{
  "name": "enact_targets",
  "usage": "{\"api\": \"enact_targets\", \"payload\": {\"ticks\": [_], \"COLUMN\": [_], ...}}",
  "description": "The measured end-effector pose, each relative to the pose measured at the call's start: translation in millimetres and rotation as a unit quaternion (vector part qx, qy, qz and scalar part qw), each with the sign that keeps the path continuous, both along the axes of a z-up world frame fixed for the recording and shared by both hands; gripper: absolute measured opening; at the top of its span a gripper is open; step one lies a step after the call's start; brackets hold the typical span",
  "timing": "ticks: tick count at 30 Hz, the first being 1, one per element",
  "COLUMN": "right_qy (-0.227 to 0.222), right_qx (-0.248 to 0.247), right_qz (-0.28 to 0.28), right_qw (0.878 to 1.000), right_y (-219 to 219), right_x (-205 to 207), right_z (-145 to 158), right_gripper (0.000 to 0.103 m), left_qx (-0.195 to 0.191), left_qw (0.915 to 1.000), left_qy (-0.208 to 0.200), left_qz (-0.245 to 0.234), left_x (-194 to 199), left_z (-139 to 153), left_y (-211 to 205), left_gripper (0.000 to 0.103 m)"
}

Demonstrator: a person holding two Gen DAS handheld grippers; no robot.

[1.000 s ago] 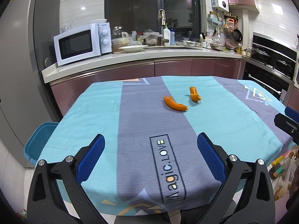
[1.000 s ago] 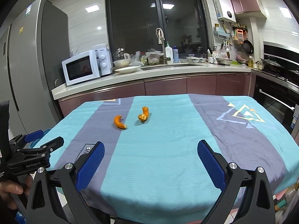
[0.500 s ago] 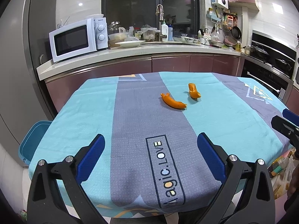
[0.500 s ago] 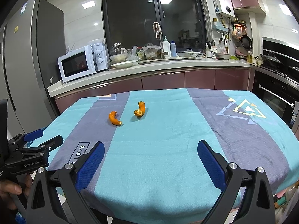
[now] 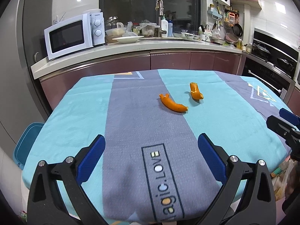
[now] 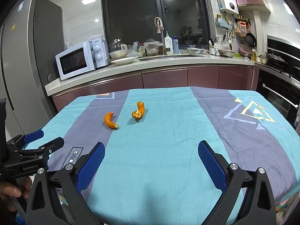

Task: Collect trash
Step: 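Move both open tools back over the table toward the orange peels, then grasp a long orange peel with the left tool while the right tool grasps the other peel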

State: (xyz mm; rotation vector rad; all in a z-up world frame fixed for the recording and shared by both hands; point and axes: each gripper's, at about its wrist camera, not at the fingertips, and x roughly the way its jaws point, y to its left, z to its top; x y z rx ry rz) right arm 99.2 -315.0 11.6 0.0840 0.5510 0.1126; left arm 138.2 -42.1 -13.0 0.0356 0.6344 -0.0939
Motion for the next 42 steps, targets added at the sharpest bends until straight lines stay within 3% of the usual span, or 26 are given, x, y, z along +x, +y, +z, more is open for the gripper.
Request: {"api": "enact_targets", "payload": {"ticks": [25, 31, 42], "right_qy": [0.022, 0.050, 0.095], "right_qx": [-0.011, 0.001, -0.003], "right_qz": [0.044, 0.063, 0.084], "right_qw": [0.999, 0.997, 0.992], "right_y": [20, 20, 24], "right_x": [118, 147, 189], "right_z": [-2, -7, -22], "right_gripper": [0.096, 0.096, 0.096], "left_qx": [-0.015, -0.033, -0.017], "left_qw": [0.9992, 0.9974, 0.9943], "left_qy": [0.033, 0.057, 0.102], "left_qz": [-0.018, -0.027, -0.027], "left_x": [121, 150, 193], "left_z": [-10, -14, -33], "left_y": [-44, -49, -56], "left_gripper": [0.097, 0.097, 0.097]}}
